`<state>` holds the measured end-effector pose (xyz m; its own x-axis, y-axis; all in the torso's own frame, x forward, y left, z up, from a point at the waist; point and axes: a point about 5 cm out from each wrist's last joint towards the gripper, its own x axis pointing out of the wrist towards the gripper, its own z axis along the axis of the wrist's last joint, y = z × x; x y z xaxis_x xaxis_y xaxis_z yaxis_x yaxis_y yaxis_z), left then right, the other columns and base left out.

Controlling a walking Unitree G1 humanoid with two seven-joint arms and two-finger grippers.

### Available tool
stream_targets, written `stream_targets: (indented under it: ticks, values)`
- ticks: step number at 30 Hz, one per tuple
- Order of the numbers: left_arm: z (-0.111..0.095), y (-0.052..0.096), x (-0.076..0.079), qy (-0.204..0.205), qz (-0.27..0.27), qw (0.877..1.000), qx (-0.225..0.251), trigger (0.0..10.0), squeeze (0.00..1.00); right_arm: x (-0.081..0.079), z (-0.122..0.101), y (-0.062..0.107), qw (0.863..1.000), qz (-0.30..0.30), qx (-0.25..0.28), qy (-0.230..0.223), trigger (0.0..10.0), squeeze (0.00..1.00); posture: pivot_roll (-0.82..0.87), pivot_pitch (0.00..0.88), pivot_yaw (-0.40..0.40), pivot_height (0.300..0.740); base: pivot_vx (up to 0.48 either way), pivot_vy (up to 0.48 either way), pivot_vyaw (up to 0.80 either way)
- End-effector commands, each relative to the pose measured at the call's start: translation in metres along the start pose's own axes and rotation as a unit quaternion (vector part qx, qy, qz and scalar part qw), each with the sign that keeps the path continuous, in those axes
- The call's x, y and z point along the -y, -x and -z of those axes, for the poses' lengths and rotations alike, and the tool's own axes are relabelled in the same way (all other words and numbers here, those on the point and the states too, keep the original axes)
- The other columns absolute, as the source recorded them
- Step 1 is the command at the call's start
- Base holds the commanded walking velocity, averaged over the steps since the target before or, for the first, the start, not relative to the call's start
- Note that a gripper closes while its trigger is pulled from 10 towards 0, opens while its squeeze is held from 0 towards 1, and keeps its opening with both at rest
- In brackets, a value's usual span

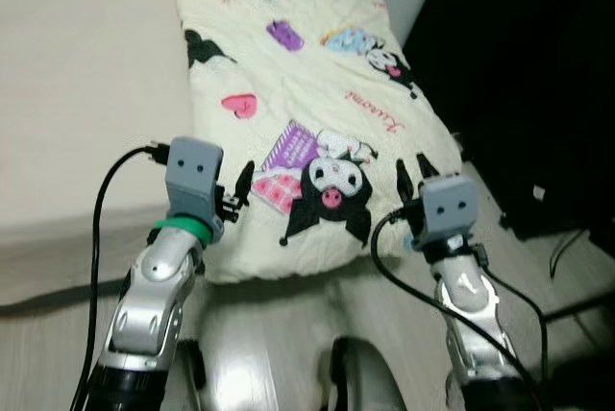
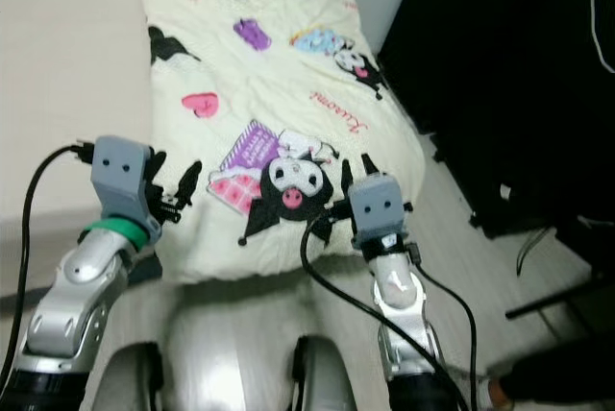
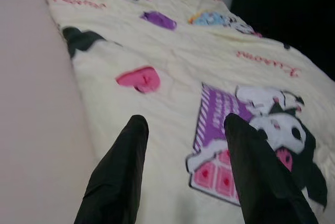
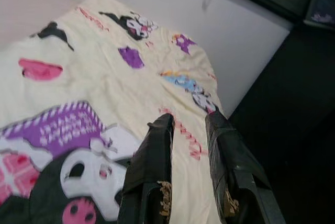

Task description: Clean up the room

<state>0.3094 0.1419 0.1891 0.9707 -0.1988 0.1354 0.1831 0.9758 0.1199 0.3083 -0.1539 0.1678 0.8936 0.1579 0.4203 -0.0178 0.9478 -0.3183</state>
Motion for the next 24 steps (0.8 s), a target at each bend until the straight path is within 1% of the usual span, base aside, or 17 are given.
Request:
stream_targets:
  ticks: [1,6,9,18,22,24]
  values:
    - [0.0038,-0.0008,0.0071,0.004,0.012,1.0,-0.003,10.0,0.0,0.0024,0.006,0.0045,1.0,0.006,-0.01,-0.002,10.0,0.0,0.08,0.111,-0.102,0.651,0.0,0.0,0.0]
    - [0.0034,-0.0036,0.0109,0.006,0.017,1.0,0.001,10.0,0.0,0.0042,0.0075,0.005,1.0,0.009,-0.01,0.0,10.0,0.0,0.08,0.107,-0.099,0.676,0.0,0.0,0.0]
    - [0.0035,-0.0042,0.0119,0.007,0.018,1.0,0.001,10.0,0.0,0.0048,0.008,0.0056,1.0,0.01,-0.011,0.001,10.0,0.0,0.08,0.107,-0.099,0.696,0.0,0.0,0.0]
    - [0.0048,-0.0051,0.0139,0.008,0.022,1.0,-0.001,10.0,0.0,0.0043,0.0087,0.0058,1.0,0.01,-0.012,-0.002,10.0,0.0,0.08,0.107,-0.097,0.736,0.0,0.0,0.0]
    - [0.0063,-0.0055,0.0148,0.009,0.024,1.0,-0.003,10.0,0.0,0.0018,0.0092,0.0052,1.0,0.01,-0.015,-0.008,10.0,0.0,0.08,0.109,-0.095,0.74,0.0,0.0,0.0]
    - [0.0106,-0.005,0.0146,0.009,0.024,1.0,-0.009,10.0,0.0,-0.0005,0.0113,0.0052,0.999,0.011,-0.023,-0.019,10.0,0.0,0.08,0.109,-0.095,0.74,0.0,0.0,0.0]
